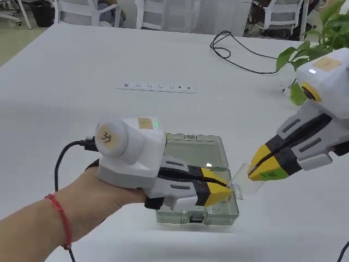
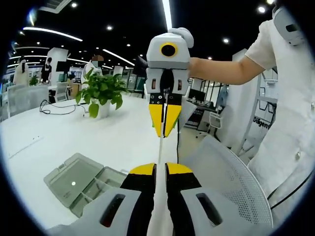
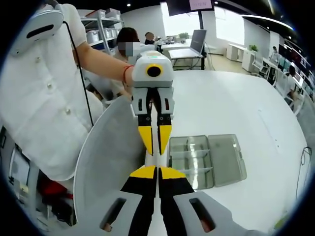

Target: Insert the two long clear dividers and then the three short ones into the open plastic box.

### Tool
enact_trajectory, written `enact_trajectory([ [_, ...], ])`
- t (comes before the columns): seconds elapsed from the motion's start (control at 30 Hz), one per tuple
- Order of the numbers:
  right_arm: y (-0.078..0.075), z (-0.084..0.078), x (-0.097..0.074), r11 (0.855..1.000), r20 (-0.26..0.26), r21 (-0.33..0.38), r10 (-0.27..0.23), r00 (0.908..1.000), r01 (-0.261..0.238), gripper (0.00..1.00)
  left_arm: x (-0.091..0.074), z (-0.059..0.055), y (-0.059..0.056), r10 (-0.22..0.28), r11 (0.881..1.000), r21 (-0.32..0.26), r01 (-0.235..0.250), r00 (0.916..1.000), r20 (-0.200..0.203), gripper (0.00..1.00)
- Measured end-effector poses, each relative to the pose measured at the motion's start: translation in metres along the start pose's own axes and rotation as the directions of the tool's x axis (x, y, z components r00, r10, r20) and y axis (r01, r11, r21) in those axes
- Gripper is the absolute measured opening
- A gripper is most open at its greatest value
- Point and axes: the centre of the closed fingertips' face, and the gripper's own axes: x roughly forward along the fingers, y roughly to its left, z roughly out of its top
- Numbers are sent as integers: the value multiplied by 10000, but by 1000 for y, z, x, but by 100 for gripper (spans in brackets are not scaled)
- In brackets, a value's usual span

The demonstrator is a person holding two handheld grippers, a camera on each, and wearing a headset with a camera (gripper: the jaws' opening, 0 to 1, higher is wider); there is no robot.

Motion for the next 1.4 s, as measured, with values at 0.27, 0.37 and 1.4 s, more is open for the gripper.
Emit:
enact_trajectory([
  [0.27,-21,-4,0,9976,-219,-130,-678,9975,675,3,-19,-7,21,842,9964,42,-841,9964,-136,21],
  [0.37,-28,-6,2,9958,-368,-196,-900,9953,893,3,-26,-11,28,1121,9936,119,-1119,9935,-220,30],
  [1.4,-72,-59,65,9815,-2392,-1065,-1806,9540,1591,3,-62,-51,54,2170,9762,201,-2161,9700,-1093,100],
])
